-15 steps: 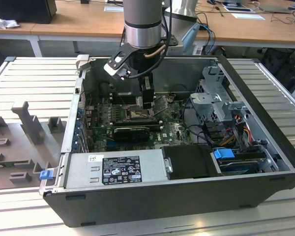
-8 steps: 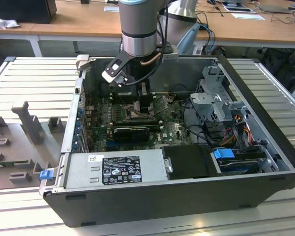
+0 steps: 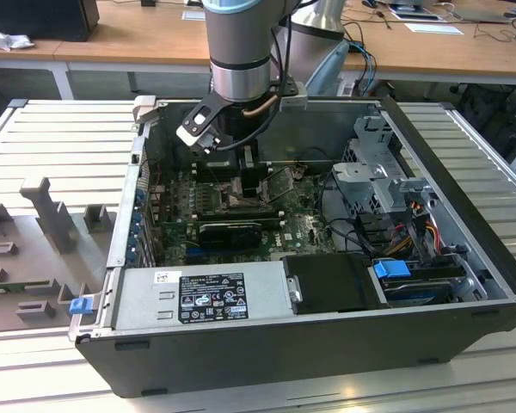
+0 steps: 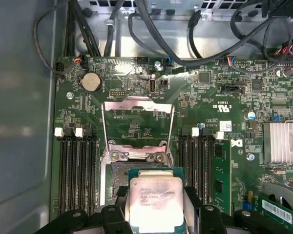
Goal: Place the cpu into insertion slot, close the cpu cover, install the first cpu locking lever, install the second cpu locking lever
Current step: 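Place the cpu into insertion slot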
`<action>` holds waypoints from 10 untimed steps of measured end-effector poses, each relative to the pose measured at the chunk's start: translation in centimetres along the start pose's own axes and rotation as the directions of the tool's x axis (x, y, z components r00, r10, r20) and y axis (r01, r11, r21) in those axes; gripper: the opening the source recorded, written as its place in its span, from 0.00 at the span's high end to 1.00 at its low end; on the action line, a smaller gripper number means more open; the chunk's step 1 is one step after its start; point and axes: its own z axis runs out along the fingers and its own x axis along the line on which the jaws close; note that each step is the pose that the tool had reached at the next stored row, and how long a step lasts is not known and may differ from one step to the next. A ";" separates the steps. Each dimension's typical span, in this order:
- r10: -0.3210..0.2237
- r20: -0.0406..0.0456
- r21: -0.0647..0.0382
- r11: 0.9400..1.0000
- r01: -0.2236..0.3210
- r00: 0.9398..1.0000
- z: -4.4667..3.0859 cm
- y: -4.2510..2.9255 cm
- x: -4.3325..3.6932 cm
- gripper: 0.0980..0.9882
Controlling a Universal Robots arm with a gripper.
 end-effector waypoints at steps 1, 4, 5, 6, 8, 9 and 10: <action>0.000 0.000 0.000 1.000 0.000 1.000 0.10 -0.07 0.04 0.52; 0.000 0.000 -0.001 1.000 0.000 1.000 0.46 -0.32 0.15 0.52; 0.000 0.000 -0.001 1.000 0.000 1.000 0.59 -0.42 0.22 0.52; 0.000 0.000 -0.001 1.000 0.000 1.000 0.75 -0.52 0.29 0.52; 0.000 0.000 0.000 1.000 0.000 1.000 1.30 -0.63 0.62 0.52; 0.005 0.001 0.000 1.000 -0.005 1.000 1.59 -0.66 0.83 0.52; 0.006 0.001 -0.001 1.000 -0.006 1.000 1.74 -0.67 0.89 0.52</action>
